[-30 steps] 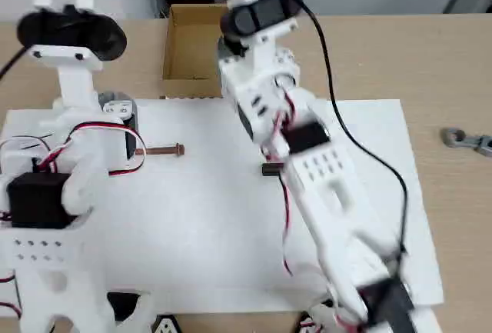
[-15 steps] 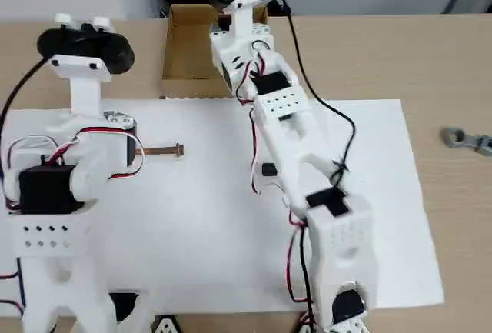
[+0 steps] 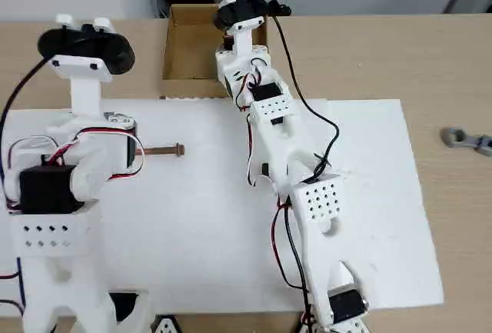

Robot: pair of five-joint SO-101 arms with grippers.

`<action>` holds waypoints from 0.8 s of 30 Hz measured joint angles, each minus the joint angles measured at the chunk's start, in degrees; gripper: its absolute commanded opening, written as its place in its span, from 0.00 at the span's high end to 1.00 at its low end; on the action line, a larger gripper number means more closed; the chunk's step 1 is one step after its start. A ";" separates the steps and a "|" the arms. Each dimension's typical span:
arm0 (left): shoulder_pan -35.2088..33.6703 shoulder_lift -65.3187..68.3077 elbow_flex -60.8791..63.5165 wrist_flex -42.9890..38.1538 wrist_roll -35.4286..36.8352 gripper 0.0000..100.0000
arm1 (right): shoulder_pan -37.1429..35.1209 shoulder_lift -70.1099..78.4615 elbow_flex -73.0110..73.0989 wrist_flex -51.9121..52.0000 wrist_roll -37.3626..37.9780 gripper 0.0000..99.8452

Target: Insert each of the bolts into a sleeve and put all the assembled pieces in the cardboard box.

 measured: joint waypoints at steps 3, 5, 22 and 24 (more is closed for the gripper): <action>0.00 0.00 0.00 0.00 0.00 0.99 | 0.00 0.18 -0.26 0.00 -1.32 0.78; 0.00 0.00 0.79 0.00 0.00 0.99 | 0.00 0.18 -0.26 0.00 -3.78 0.75; 0.00 0.00 5.71 -1.23 -23.21 0.84 | 0.09 -19.52 -0.53 31.56 -9.41 0.98; 0.00 0.62 5.71 -2.37 -26.20 0.84 | 0.09 -23.65 -0.53 36.40 -9.58 0.98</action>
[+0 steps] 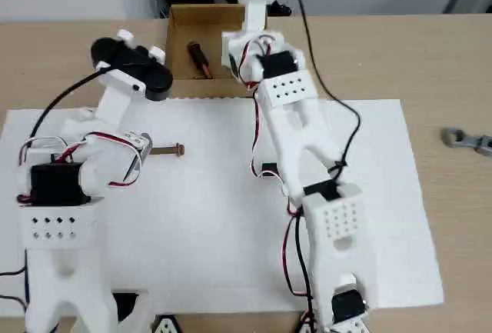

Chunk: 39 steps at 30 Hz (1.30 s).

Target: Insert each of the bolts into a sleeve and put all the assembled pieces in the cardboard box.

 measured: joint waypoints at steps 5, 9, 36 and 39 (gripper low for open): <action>-0.62 8.79 -0.53 -0.44 -8.44 0.84 | 0.00 -8.79 0.00 13.80 0.00 1.00; -1.85 20.57 -6.42 -0.09 -13.27 0.84 | 0.00 -16.00 0.00 24.62 0.00 0.99; 0.62 55.38 -30.68 9.49 -38.15 0.84 | 14.42 -78.15 48.00 35.52 5.10 1.00; 2.29 56.79 -30.68 9.49 -39.74 0.84 | 14.95 -84.13 56.00 31.65 7.47 1.00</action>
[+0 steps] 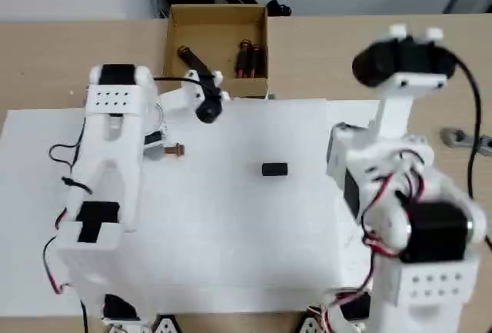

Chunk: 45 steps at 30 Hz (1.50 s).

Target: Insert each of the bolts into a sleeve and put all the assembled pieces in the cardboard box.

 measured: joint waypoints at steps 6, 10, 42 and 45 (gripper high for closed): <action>0.53 3.43 0.00 0.00 -4.13 0.84 | -0.09 -9.23 13.01 -5.63 2.64 1.00; -0.26 5.36 0.00 -1.23 -5.45 0.84 | -0.09 -12.57 17.67 -6.33 2.64 1.00; 2.20 14.33 -1.23 -4.57 -5.10 1.00 | -0.09 -13.54 20.66 -6.77 2.64 1.00; 2.20 13.27 -1.58 -3.16 -5.01 1.00 | -0.09 -13.54 20.66 -6.77 2.64 1.00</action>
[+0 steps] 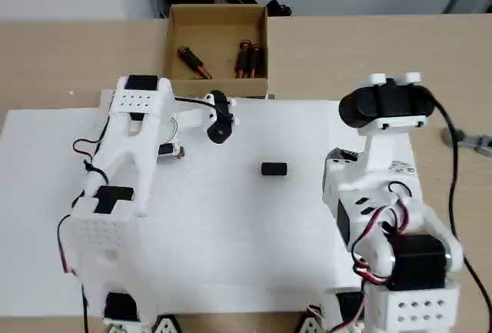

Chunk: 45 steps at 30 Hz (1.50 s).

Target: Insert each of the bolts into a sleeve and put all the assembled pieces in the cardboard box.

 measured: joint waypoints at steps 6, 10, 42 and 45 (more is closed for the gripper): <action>0.44 -5.19 0.26 4.13 0.00 0.99 | 0.00 0.00 0.00 0.00 0.00 1.00; 0.26 -11.87 0.26 8.00 0.09 0.99 | 0.00 0.00 0.00 0.00 0.00 1.00; -2.73 -84.04 1.76 10.46 66.37 0.99 | -10.81 60.40 -40.44 13.10 11.34 1.00; -2.73 -87.38 5.01 10.55 66.37 0.99 | -10.73 65.93 -46.33 14.07 22.95 1.00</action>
